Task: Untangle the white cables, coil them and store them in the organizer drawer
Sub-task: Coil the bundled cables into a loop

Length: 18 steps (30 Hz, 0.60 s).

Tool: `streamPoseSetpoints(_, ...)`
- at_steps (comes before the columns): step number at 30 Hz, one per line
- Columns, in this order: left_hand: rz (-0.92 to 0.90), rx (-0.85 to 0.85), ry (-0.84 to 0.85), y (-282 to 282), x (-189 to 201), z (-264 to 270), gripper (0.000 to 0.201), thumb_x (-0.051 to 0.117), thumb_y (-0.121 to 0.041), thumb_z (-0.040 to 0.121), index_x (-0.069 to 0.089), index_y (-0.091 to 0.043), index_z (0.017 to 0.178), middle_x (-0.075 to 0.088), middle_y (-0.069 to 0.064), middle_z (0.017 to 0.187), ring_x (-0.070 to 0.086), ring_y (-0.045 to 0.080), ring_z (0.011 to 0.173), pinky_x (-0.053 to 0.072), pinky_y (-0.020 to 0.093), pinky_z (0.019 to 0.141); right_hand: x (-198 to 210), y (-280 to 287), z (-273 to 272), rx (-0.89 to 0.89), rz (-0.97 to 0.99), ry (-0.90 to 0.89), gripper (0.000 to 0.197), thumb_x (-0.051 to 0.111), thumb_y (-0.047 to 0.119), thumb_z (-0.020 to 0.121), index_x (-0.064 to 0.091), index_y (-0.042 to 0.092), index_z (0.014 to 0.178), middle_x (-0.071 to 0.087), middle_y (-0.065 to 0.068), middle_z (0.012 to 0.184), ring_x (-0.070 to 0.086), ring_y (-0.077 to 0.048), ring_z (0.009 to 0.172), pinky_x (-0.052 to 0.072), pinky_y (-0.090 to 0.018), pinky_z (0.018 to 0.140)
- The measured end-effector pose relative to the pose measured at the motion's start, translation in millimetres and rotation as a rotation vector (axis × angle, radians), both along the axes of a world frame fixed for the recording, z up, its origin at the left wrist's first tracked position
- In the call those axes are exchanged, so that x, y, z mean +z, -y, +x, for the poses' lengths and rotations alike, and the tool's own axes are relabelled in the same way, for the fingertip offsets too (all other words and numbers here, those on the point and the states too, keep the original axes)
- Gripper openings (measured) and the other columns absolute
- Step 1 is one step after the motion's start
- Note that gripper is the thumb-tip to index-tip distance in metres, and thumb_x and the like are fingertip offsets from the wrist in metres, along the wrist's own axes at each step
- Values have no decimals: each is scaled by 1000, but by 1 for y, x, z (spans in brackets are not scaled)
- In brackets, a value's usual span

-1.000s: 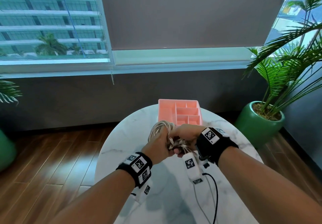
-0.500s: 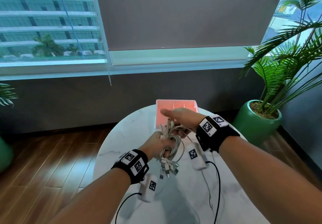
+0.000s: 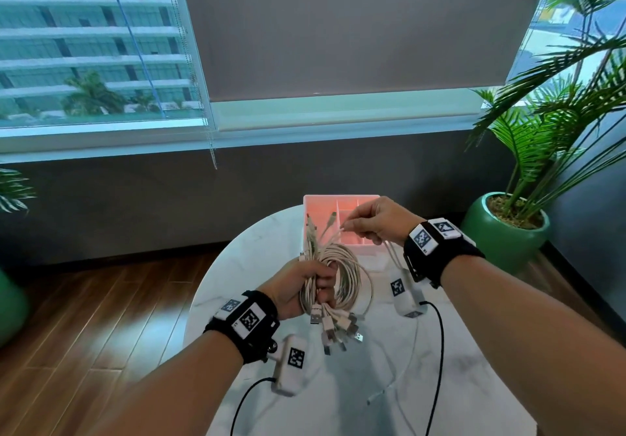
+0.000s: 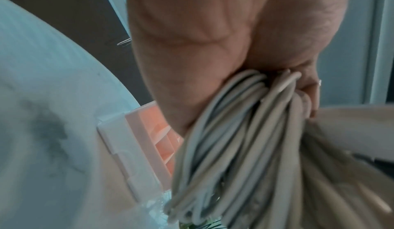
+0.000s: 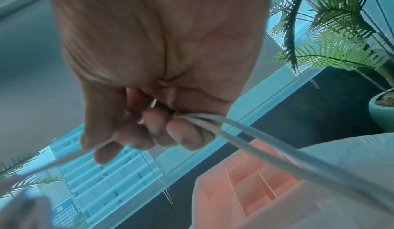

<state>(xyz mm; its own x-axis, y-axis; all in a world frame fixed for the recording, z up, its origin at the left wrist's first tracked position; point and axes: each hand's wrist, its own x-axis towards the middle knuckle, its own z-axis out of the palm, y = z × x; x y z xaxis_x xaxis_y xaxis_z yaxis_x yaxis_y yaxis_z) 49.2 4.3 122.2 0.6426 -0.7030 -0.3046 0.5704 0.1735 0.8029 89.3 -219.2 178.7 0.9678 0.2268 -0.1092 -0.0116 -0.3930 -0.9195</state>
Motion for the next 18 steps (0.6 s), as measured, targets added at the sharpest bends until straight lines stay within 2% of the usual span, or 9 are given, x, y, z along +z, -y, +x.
streamPoseSetpoints(2,-63,-5,-17,-2,5,1,16,54,-9,82,40,-15,75,37,-3,58,42,12,46,52,32,65,-13,1,-5,-40,10,-3,20,74,25,88,76,5,86,49,-4,58,37,-13,49,32,-25,45)
streamPoseSetpoints(5,-102,11,-49,-4,10,2,15,53,-11,84,41,-16,75,37,-4,57,42,11,44,51,31,61,-28,1,-12,-115,47,13,32,71,40,87,76,8,86,43,1,55,33,-13,48,29,-24,46)
streamPoseSetpoints(9,-92,137,-107,0,9,2,5,54,-8,84,51,-11,82,37,-3,58,40,12,44,50,29,55,-26,-6,-14,-150,67,54,28,60,32,97,75,9,94,39,-2,60,29,-12,48,25,-23,44)
streamPoseSetpoints(10,-102,171,-127,1,8,2,2,51,-10,84,53,-10,85,37,-3,58,40,12,44,50,28,54,-24,-9,-15,-140,44,63,30,59,34,98,75,10,93,39,-2,60,29,-12,47,26,-23,43)
streamPoseSetpoints(11,-109,196,-142,2,8,2,7,48,-11,83,54,-8,86,37,-3,59,39,12,44,48,28,54,-24,-11,-16,-127,-4,68,31,58,38,97,74,12,92,39,0,58,30,-11,47,27,-23,43)
streamPoseSetpoints(14,-105,200,-153,4,7,2,12,49,-13,79,56,-6,87,39,-1,60,40,13,45,43,28,56,-25,-17,-21,-79,-192,108,35,59,46,95,73,15,91,45,12,52,39,-2,43,32,-20,50)
streamPoseSetpoints(16,-65,173,-130,6,5,2,13,53,-12,77,57,-5,87,42,1,61,42,15,47,39,31,58,-22,-23,-23,-31,-177,159,38,60,51,93,72,15,99,57,15,65,52,4,52,37,-18,59)
streamPoseSetpoints(18,12,145,-85,9,3,0,11,50,-10,81,58,-4,87,44,4,62,45,17,47,41,30,56,-16,-32,-23,25,-210,210,53,60,68,82,68,25,111,65,15,87,60,4,74,43,-19,70)
